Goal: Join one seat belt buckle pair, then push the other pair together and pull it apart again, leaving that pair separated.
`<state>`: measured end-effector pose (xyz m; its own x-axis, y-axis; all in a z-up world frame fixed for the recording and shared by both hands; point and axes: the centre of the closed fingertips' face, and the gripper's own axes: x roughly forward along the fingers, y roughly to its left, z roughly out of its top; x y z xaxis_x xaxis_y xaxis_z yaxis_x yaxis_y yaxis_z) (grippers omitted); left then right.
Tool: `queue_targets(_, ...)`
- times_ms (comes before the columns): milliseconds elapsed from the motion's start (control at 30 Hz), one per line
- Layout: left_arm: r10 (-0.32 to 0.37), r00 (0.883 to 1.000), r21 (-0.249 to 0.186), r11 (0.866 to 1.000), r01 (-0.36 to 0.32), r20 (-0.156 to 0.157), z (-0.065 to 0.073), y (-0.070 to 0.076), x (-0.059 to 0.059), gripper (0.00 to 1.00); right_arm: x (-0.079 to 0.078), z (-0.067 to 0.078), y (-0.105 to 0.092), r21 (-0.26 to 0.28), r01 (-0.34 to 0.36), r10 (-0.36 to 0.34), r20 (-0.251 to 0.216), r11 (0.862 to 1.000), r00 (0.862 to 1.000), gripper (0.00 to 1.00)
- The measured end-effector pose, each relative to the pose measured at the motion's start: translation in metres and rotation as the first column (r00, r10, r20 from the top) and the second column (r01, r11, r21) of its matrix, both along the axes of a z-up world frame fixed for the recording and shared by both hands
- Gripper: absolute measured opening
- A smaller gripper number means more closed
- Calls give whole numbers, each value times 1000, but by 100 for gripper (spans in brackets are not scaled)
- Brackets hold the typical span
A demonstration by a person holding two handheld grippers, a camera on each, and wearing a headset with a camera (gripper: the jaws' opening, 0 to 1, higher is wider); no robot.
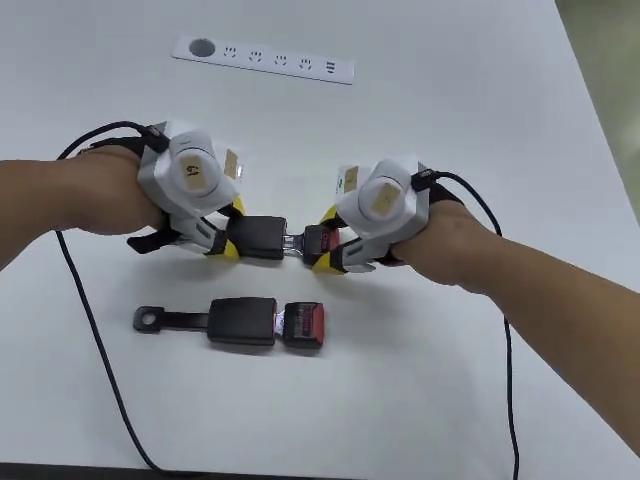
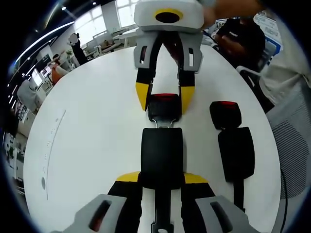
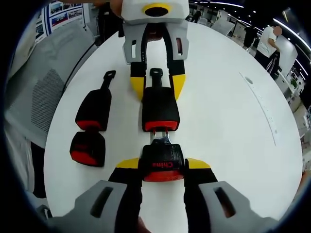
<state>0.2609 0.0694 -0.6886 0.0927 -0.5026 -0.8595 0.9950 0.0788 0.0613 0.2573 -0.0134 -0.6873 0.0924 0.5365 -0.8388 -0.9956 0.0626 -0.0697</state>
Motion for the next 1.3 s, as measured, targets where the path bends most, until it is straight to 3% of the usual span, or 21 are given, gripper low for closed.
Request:
queue_targets(567,13,1000,-18,1000,-13,-3,0,0,-1,30,0,1,5,-20,-12,13,25,1000,1000,30)
queue_targets(733,14,1000,-21,1000,-15,-7,1,-1,-2,30,2,0,15,-37,-40,42,47,998,998,30)
queue_targets(867,20,1000,-29,999,-20,-6,1,0,-2,30,4,-2,16,-31,-33,34,38,999,999,29)
queue_targets(967,24,1000,-26,999,-24,-11,0,0,-1,30,1,2,17,-36,-44,47,60,998,997,29)
queue_targets(1300,18,1000,-22,1000,-18,-18,1,-1,-1,30,4,-1,16,-22,-33,34,40,999,999,29)
